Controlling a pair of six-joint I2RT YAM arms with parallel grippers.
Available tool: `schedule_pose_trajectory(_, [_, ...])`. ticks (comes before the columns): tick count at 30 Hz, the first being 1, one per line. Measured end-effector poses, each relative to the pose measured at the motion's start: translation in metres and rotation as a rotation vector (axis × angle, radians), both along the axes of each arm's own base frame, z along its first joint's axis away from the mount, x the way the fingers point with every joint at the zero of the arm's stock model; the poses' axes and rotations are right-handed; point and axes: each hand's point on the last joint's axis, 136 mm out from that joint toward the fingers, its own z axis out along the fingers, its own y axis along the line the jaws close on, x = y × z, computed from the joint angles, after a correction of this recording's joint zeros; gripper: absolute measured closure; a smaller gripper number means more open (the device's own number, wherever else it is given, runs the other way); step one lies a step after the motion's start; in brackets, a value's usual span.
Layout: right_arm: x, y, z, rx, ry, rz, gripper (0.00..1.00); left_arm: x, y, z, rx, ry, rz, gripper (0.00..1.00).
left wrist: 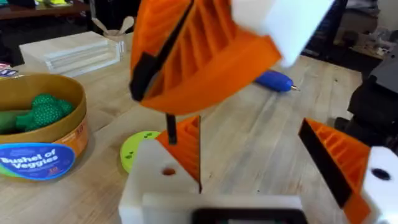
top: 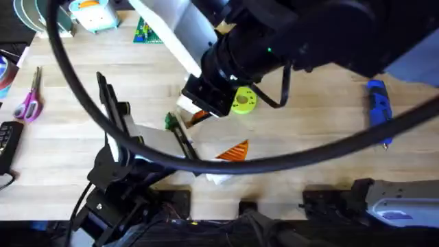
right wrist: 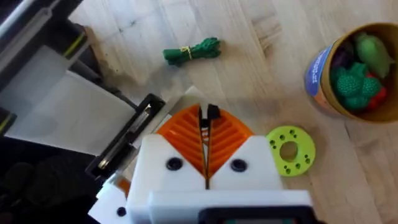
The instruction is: Pick up the gripper from the table and insert it into the empty holder that is missing its gripper. Then pick up a screw, insert it into the mounting hole, and use the screwdriver to tighten it. Finally, clean up the table by picking up the vegetable and placing it into the bucket.
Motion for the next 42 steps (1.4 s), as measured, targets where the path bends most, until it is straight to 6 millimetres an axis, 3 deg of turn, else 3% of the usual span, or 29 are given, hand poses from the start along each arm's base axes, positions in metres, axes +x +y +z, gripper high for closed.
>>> schedule_pose_trajectory(24, [0.000,0.003,-0.032,-0.074,0.074,0.008,0.995,-0.002,-0.001,0.000,-0.001,0.000,-0.015,0.008])
schedule_pose_trajectory(38, [-0.001,0.002,-0.032,-0.077,0.076,0.008,0.995,-0.002,-0.001,0.000,-0.001,0.000,-0.015,0.008])
schedule_pose_trajectory(39, [-0.001,0.003,-0.032,-0.076,0.077,0.008,0.988,-0.002,-0.001,0.000,-0.001,0.000,-0.015,0.008])
schedule_pose_trajectory(40, [-0.001,0.003,-0.032,-0.075,0.080,0.004,0.930,-0.002,-0.001,0.000,-0.001,0.000,-0.015,0.008])
schedule_pose_trajectory(41, [-0.001,0.003,-0.032,-0.074,0.078,0.005,0.781,-0.002,-0.001,0.000,-0.001,0.000,-0.015,0.008])
schedule_pose_trajectory(42, [0.000,0.003,-0.031,-0.073,0.077,0.005,0.773,-0.002,-0.001,0.000,-0.001,0.000,-0.015,0.008])
